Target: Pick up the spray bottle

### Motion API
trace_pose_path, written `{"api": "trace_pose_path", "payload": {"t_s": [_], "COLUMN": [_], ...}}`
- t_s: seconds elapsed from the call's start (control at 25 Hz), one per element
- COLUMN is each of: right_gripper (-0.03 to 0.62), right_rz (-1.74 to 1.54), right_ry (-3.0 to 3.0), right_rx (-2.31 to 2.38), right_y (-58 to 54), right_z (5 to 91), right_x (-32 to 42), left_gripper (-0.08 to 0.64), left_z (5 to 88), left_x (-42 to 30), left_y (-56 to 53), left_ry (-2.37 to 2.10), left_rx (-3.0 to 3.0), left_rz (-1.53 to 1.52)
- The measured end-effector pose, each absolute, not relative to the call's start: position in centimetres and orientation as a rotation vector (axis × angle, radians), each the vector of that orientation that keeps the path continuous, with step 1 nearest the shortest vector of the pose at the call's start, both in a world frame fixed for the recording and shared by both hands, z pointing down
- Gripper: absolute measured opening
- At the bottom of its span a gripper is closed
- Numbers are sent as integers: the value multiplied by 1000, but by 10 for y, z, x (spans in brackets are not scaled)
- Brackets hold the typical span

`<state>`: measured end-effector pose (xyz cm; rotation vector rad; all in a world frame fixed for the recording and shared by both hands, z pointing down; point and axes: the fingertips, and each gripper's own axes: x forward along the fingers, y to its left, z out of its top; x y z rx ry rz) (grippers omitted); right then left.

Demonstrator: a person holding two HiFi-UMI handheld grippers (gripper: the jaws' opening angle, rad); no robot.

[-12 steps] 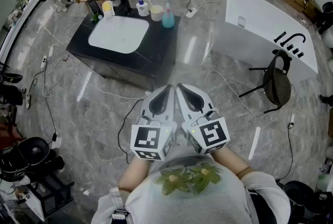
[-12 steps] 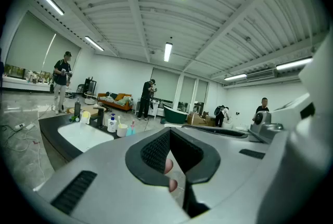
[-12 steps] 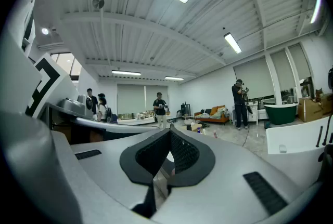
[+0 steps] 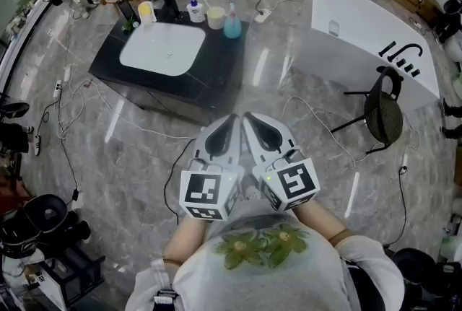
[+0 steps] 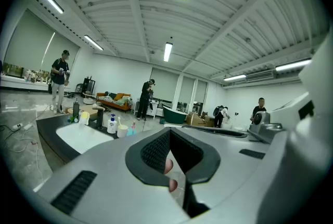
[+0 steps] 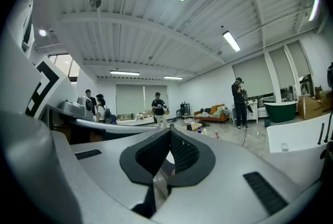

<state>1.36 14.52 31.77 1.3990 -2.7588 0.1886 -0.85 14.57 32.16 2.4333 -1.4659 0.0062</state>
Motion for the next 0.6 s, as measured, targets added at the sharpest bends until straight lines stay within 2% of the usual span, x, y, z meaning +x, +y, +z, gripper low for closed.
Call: {"api": "trace_pose_path", "payload": {"t_s": [0.6], "right_gripper": [23], "right_rz": [198], "right_ry": [-2736], "right_rx": [1402], "right_y": [110], "right_z": [326], "right_x": [-13], "left_gripper": [9], "left_z": [327], "left_x": [-36], "left_y": [110], "left_ry": [-1391], "left_rx": [2497], "left_rz": [3]}}
